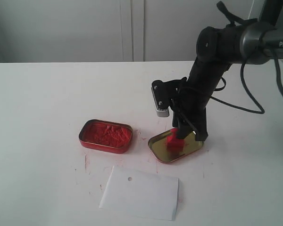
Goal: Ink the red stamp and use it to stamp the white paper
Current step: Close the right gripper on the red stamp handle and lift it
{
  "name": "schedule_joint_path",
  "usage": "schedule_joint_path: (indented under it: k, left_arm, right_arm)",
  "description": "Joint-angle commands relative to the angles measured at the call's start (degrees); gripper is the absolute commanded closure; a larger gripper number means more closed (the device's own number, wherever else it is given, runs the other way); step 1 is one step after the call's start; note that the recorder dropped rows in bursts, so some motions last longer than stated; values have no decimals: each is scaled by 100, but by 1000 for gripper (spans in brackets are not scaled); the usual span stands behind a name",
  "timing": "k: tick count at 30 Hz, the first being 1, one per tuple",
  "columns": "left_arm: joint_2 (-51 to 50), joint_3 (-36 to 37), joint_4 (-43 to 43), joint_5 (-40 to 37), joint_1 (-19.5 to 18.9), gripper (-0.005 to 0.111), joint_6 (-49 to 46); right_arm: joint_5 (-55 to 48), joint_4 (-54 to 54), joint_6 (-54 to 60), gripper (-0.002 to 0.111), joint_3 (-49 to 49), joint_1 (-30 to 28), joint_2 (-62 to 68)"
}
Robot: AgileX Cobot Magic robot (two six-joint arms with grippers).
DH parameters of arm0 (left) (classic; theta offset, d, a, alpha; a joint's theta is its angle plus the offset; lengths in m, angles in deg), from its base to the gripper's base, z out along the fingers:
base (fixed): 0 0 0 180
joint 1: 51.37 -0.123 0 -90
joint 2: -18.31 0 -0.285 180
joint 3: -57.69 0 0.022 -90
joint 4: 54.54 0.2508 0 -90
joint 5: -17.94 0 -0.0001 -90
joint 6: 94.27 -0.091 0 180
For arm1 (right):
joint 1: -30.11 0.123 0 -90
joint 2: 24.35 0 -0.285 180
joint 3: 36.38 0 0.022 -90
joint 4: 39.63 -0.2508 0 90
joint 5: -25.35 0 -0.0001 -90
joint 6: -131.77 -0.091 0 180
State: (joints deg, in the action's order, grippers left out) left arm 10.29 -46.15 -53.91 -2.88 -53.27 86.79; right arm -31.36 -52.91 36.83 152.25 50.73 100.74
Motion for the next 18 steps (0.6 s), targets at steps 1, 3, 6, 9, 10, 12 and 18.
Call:
schedule_joint_path:
  k: [1, 3, 6, 9, 10, 12, 18]
  left_arm:
    - [23, 43, -17, 0, 55, 107, 17]
    - [23, 43, -17, 0, 55, 107, 17]
    - [23, 43, -17, 0, 55, 107, 17]
    - [23, 43, -17, 0, 55, 107, 17]
    - [23, 43, -17, 0, 55, 107, 17]
    - [23, 43, -17, 0, 55, 107, 17]
    - [23, 43, -17, 0, 55, 107, 17]
  right_arm:
    - [153, -234, 14, 71, -122, -2, 110]
    - [147, -255, 14, 71, -136, -2, 191]
    - [147, -268, -24, 73, -136, -2, 216]
    - [133, -268, -50, 81, -136, -2, 216]
    - [114, -268, -69, 84, -136, -2, 216]
    - [106, -268, -229, 94, -136, -2, 216]
    - [106, -268, -311, 108, -136, -2, 159]
